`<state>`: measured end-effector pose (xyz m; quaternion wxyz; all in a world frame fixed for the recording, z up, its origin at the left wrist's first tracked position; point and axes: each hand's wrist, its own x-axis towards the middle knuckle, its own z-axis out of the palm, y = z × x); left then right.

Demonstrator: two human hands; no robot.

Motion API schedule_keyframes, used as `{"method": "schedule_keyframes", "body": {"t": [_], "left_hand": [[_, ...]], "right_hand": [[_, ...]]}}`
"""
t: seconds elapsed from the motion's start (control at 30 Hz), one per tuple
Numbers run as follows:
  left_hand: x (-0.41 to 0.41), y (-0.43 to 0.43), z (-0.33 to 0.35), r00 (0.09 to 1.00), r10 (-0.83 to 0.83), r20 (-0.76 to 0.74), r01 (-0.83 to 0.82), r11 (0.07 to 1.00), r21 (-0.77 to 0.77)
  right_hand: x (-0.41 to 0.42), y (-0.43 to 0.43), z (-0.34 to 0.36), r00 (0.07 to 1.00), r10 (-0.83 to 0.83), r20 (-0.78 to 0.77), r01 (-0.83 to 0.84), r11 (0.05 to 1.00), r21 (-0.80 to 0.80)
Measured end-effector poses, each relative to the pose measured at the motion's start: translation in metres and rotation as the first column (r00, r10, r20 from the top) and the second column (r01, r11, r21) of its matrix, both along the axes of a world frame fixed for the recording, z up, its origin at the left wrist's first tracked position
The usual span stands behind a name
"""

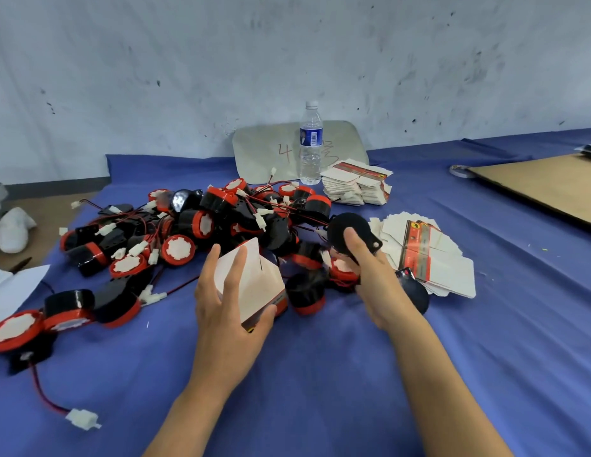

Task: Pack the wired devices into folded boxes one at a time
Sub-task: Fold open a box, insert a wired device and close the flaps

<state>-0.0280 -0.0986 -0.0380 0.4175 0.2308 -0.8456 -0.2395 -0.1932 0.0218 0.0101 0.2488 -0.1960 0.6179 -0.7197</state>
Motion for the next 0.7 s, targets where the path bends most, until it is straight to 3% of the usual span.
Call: {"method": "schedule_keyframes", "body": {"t": [0.1, 0.17, 0.27, 0.53, 0.63, 0.7], "left_hand": [[-0.0003, -0.0003, 0.0002, 1.000, -0.006, 0.006, 0.006, 1.000, 0.002], [-0.0004, -0.0010, -0.0002, 1.000, -0.007, 0.021, 0.007, 1.000, -0.007], [-0.0002, -0.0038, -0.0017, 0.999, 0.015, 0.052, -0.015, 1.000, -0.002], [0.0011, -0.0061, -0.0039, 0.997, 0.029, 0.068, -0.029, 1.000, 0.006], [0.0002, -0.0056, -0.0022, 0.995, 0.058, 0.076, -0.054, 0.997, -0.058], [-0.0005, -0.0030, -0.0021, 0.992, 0.109, 0.060, -0.096, 0.978, -0.186]], "right_hand": [[0.0004, 0.0019, 0.0058, 0.920, 0.263, 0.290, -0.168, 0.934, -0.315], [0.0001, 0.0016, 0.0066, 0.874, 0.342, 0.345, -0.179, 0.886, -0.427], [-0.0036, -0.0005, 0.0022, 0.881, 0.353, 0.316, -0.132, 0.823, -0.552], [-0.0069, -0.0027, 0.0013, 0.914, 0.255, 0.315, -0.001, 0.778, -0.628], [-0.0073, -0.0024, 0.0020, 0.916, 0.239, 0.322, 0.017, 0.780, -0.626], [-0.0081, -0.0019, 0.0032, 0.920, 0.215, 0.328, 0.006, 0.828, -0.561]]}}
